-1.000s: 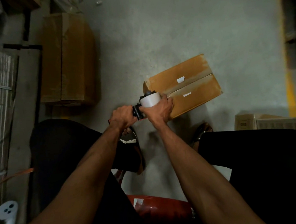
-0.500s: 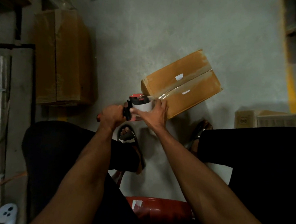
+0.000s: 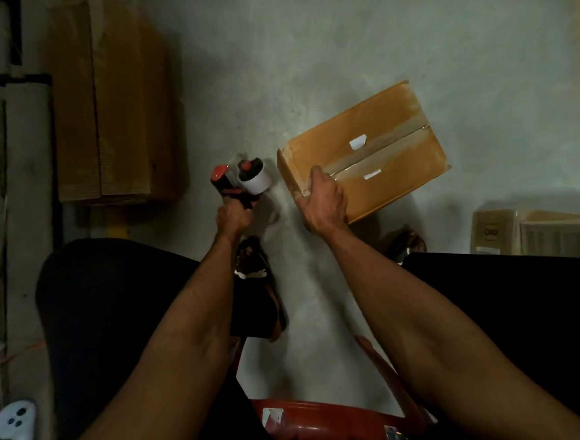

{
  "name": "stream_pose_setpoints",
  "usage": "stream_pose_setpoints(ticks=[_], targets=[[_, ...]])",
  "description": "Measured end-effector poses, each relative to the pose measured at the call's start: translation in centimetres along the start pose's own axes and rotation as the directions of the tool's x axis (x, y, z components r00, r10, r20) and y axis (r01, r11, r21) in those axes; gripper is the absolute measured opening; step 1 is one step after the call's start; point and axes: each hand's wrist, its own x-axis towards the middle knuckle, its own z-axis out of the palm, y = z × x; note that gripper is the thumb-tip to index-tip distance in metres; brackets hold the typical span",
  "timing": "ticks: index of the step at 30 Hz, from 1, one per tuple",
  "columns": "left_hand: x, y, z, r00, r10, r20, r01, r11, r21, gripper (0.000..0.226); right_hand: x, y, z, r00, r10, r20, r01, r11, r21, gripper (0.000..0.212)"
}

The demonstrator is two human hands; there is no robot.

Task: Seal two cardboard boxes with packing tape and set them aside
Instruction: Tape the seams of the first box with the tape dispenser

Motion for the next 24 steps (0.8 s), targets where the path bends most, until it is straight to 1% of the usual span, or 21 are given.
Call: stream_pose_setpoints(ticks=[1,2,3,4,5,6,7,8,9,10,11,12,13,14,15,16,17,18,19,22,24], targets=[[0.8,-0.4,0.7,1.000,0.001,0.029,-0.002,1.000,0.025,0.071,0.2,-0.2,0.1,1.000,0.024,0.003,-0.024,1.000,-0.001,0.050],[0.7,-0.3,1.1,0.998,0.015,0.060,-0.018,0.999,0.049,0.074,0.3,-0.4,0.3,0.999,0.050,0.008,-0.050,0.999,-0.009,0.055],[1.0,-0.3,1.8,0.997,0.002,0.075,-0.006,0.999,0.053,0.072,0.3,-0.8,0.5,0.997,0.079,0.016,-0.079,0.997,-0.025,0.060],[0.4,0.5,1.9,0.999,-0.006,0.047,0.004,0.999,0.036,0.067,0.3,-1.0,0.8,0.994,0.104,0.024,-0.102,0.994,-0.044,0.065],[-0.2,1.3,1.8,1.000,-0.003,-0.002,0.003,1.000,-0.025,0.063,0.3,-1.2,0.9,0.992,0.120,0.023,-0.119,0.991,-0.055,0.068],[-0.5,2.3,2.0,0.999,0.031,-0.032,-0.035,0.990,-0.136,0.058,0.5,-1.2,1.0,0.991,0.128,0.022,-0.127,0.991,-0.052,0.067],[-0.7,3.5,2.2,0.997,0.072,-0.041,-0.081,0.956,-0.281,0.049,0.7,-1.0,0.9,0.992,0.125,0.030,-0.124,0.992,-0.034,0.062],[-1.0,4.7,2.4,0.996,0.090,-0.014,-0.087,0.899,-0.428,0.036,0.9,-0.7,0.6,0.993,0.112,0.040,-0.112,0.994,0.013,0.053],[-1.4,6.0,2.8,0.995,0.097,0.021,-0.069,0.826,-0.560,0.024,1.1,-0.1,0.3,0.994,0.094,0.057,-0.099,0.991,0.090,0.042],[-2.1,7.3,3.0,0.994,0.086,0.063,-0.022,0.747,-0.665,0.018,1.1,0.5,-0.1,0.994,0.081,0.075,-0.094,0.978,0.184,0.030],[-3.1,8.3,3.2,0.993,0.075,0.093,0.020,0.666,-0.746,0.016,1.1,1.3,-0.5,0.994,0.077,0.079,-0.096,0.957,0.273,0.020],[-4.1,9.1,3.2,0.992,0.074,0.107,0.041,0.602,-0.798,0.016,1.0,2.2,-0.8,0.996,0.073,0.046,-0.084,0.939,0.334,0.013],[-4.4,9.3,3.6,0.991,0.077,0.108,0.043,0.577,-0.816,0.019,0.9,3.1,-1.0,0.998,0.060,-0.018,-0.050,0.932,0.359,0.017],[-4.8,9.4,3.8,0.991,0.090,0.100,0.029,0.584,-0.811,0.027,0.7,3.8,-1.1,0.996,0.035,-0.080,-0.007,0.944,0.330,0.026],[-4.9,9.3,4.0,0.992,0.105,0.070,-0.011,0.628,-0.778,0.041,0.4,4.3,-0.9,0.994,0.007,-0.112,0.025,0.960,0.280,0.035],[-5.0,9.2,4.0,0.992,0.121,0.033,-0.061,0.698,-0.714,0.056,0.0,4.5,-0.6,0.993,-0.021,-0.112,0.046,0.971,0.234,0.042],[-4.7,9.1,4.4,0.989,0.147,-0.027,-0.132,0.775,-0.617,0.064,-0.3,4.6,-0.3,0.994,-0.039,-0.101,0.059,0.977,0.205,0.047],[-4.8,9.3,4.4,0.981,0.173,-0.084,-0.191,0.838,-0.511,0.067,-0.6,4.5,-0.1,0.995,-0.047,-0.092,0.065,0.979,0.194,0.051],[-4.8,9.7,4.5,0.971,0.206,-0.118,-0.237,0.869,-0.433,0.065,-0.6,4.4,-0.1,0.995,-0.038,-0.087,0.055,0.977,0.205,0.052],[-4.6,10.6,2.9,0.953,0.279,-0.115,-0.302,0.895,-0.328,0.055,0.4,3.6,-0.6,0.998,0.031,-0.054,-0.011,0.942,0.335,0.043],[-3.6,10.5,1.2,0.936,0.327,-0.127,-0.350,0.902,-0.252,0.057,1.7,2.8,-0.8,0.994,0.097,0.059,-0.114,0.876,0.468,0.033]])
